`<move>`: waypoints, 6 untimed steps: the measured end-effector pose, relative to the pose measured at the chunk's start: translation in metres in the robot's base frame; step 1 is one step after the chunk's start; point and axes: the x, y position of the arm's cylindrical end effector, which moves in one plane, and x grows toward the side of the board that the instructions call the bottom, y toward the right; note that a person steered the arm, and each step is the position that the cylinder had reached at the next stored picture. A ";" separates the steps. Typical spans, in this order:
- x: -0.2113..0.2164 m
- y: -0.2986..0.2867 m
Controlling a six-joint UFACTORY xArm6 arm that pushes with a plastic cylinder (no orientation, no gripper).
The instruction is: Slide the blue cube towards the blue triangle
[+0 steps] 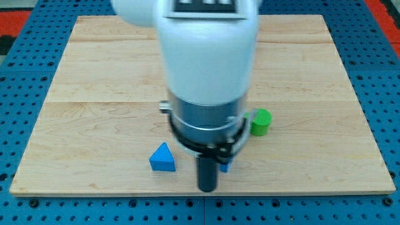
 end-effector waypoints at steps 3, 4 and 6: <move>-0.052 0.012; -0.050 0.012; -0.044 0.003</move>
